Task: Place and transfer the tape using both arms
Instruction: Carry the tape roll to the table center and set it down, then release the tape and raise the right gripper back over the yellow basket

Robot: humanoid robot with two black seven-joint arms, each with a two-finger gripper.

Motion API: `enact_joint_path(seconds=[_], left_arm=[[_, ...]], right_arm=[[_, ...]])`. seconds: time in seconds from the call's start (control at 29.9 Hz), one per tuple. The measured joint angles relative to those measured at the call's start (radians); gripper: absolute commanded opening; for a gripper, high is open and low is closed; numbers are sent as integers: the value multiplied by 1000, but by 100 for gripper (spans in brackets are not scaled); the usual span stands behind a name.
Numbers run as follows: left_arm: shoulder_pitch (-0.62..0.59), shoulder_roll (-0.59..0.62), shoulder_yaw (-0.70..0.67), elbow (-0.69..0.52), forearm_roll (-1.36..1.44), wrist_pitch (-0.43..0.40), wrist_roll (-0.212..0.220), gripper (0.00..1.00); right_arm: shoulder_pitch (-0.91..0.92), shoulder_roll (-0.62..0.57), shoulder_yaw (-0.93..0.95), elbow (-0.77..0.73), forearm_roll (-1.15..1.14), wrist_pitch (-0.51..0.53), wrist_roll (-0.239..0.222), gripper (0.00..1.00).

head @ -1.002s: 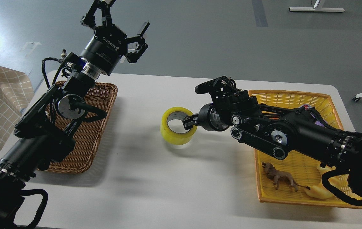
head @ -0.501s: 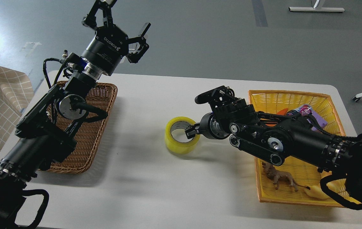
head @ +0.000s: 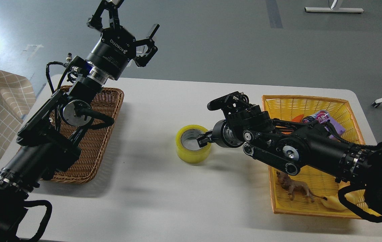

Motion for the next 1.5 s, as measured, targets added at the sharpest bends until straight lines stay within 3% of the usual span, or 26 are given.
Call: enact_joint_path(seconds=[0.1, 0.2, 0.47, 0.9, 1.2, 1.5], left_arm=[[0, 0, 0, 0, 0, 0, -1, 98], [0, 0, 0, 0, -1, 0, -1, 98], [-4, 3, 0, 0, -2, 0, -1, 98], [-8, 4, 3, -2, 0, 0, 1, 98], [-9, 11, 6, 0, 0, 0, 1, 98], [-10, 11, 9, 1, 1, 0, 3, 98]], right_arm=[[1, 0, 12, 1, 0, 0, 0, 91], [7, 0, 49, 10, 2, 0, 0, 96], [21, -25, 166, 51, 3, 0, -9, 98], [-7, -316, 481, 345, 5, 0, -11, 98], [-188, -384, 895, 524, 40, 0, -1, 98], [-346, -354, 1297, 588, 377, 0, 3, 95]])
